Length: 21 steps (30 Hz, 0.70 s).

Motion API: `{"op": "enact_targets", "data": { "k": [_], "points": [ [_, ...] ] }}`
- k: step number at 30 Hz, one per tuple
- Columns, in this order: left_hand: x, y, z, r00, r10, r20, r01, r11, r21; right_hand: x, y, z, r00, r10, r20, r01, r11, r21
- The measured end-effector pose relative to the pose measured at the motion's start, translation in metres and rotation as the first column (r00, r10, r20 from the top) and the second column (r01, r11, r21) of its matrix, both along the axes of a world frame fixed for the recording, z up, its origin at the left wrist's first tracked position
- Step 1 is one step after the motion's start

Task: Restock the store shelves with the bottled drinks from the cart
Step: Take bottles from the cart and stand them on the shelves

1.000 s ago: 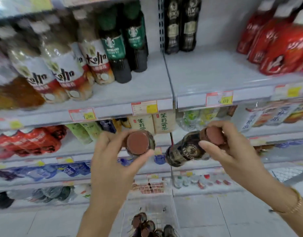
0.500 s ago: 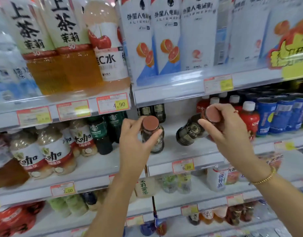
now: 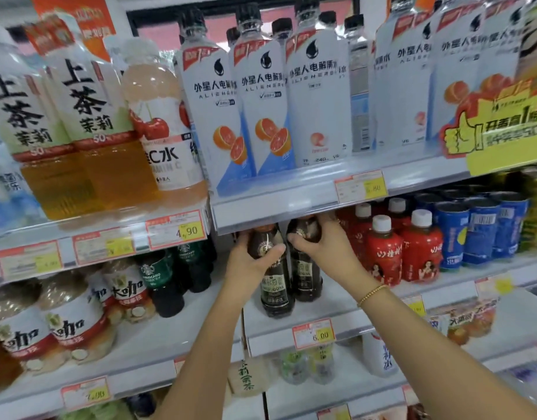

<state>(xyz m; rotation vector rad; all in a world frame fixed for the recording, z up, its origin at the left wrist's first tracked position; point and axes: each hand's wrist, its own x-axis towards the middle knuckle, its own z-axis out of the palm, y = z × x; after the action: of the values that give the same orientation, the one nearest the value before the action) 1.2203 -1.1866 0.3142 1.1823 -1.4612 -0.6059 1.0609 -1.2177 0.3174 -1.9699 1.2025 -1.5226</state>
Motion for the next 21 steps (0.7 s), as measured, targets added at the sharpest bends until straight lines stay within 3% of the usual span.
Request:
{"op": "enact_targets", "data": {
  "k": [3, 8, 13, 21],
  "points": [
    [0.009, -0.002, -0.011, 0.998, -0.059, 0.022, 0.057, 0.996, 0.064, 0.003, 0.001, -0.026, 1.0, 0.025, -0.016, -0.024, 0.993, 0.111],
    [0.022, 0.004, -0.043, 0.999, 0.029, 0.025, -0.035, 0.964, 0.263, 0.008, 0.001, -0.061, 0.967, -0.132, -0.218, 0.181, 0.959, 0.219],
    [0.035, -0.007, -0.043, 0.996, 0.087, 0.015, -0.088, 0.963, 0.254, 0.008, -0.024, -0.055, 0.98, -0.127, -0.155, 0.168, 0.942, 0.291],
    [0.04, -0.029, -0.042, 0.988, 0.154, -0.005, -0.149, 0.964, 0.22, 0.022, -0.087, -0.051, 0.966, -0.15, -0.211, 0.213, 0.925, 0.315]
  ]
}}
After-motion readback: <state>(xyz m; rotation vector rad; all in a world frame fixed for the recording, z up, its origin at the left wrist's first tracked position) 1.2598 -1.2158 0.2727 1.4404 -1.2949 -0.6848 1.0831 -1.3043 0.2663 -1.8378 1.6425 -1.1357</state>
